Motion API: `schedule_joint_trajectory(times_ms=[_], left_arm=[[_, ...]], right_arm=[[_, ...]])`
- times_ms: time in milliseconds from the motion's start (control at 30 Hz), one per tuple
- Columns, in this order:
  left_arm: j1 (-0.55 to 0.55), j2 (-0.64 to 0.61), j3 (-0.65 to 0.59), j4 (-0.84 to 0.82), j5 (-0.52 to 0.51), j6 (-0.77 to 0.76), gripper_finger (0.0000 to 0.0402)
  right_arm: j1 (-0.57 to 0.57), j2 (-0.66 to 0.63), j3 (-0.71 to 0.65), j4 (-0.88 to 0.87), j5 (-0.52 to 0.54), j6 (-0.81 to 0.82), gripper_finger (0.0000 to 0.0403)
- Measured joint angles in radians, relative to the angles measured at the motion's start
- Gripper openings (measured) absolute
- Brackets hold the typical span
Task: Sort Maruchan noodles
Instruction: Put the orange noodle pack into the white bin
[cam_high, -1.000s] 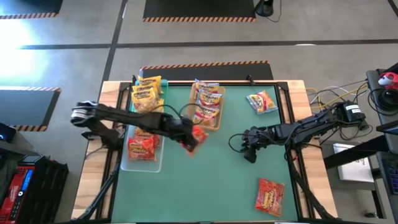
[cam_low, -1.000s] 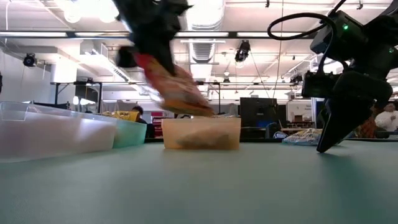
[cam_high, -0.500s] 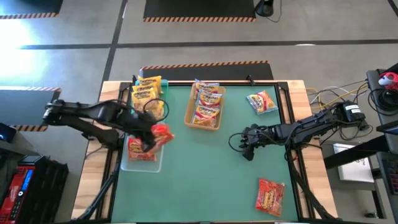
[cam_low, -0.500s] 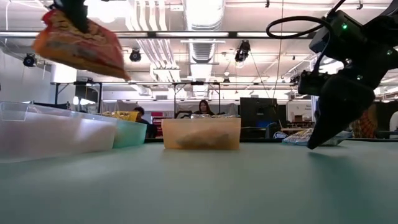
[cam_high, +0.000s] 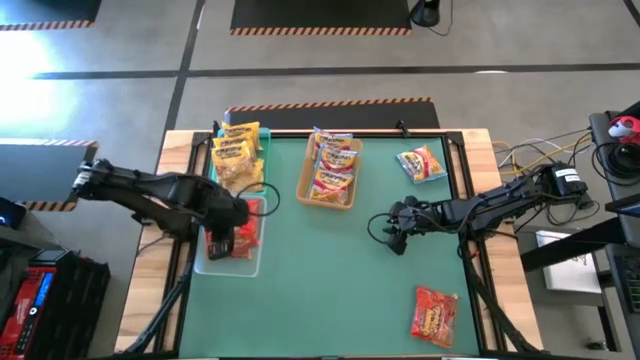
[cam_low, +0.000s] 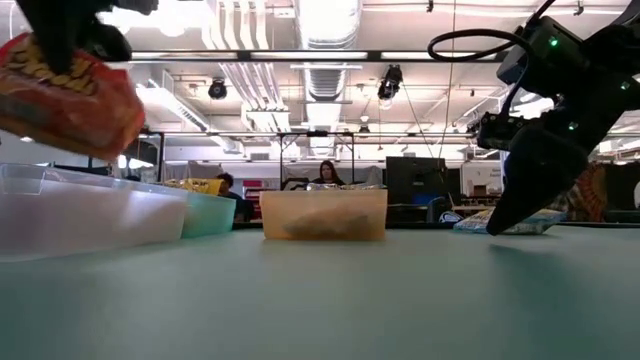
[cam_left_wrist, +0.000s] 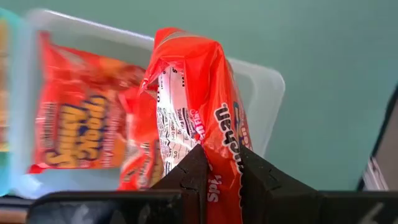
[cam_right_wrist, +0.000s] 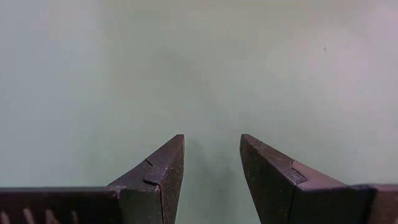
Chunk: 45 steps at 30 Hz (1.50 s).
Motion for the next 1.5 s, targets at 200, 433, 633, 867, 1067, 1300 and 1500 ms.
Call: schedule_joint_trajectory(times_ms=[200,433,633,867,1067,1300,1500], left_arm=[[-0.003,0.016,-0.089,0.022,0.056,0.060,0.0038],[-0.003,0.018,-0.165,0.098,0.044,0.074,0.0038],[-0.003,0.027,-0.221,0.115,0.046,0.068,0.0038],[-0.003,0.033,-0.283,0.161,0.076,0.067,0.0038],[-0.004,0.034,-0.328,0.165,-0.134,-0.026,0.0039],[-0.003,0.034,-0.330,0.166,-0.342,-0.097,0.0039],[-0.003,0.034,-0.330,0.162,-0.269,-0.112,0.0041]], right_arm=[[0.000,0.000,0.000,0.000,0.000,0.000,0.0148],[0.000,0.000,0.000,0.000,0.001,0.000,0.0148],[0.000,0.000,0.000,0.000,0.001,0.000,0.0148],[0.000,-0.001,0.000,0.000,0.001,0.009,0.0148],[0.000,-0.001,0.001,0.000,0.001,0.008,0.0148],[0.000,-0.001,0.001,0.000,0.002,0.007,0.0148],[0.000,-0.001,0.001,0.000,0.001,0.007,0.0148]])
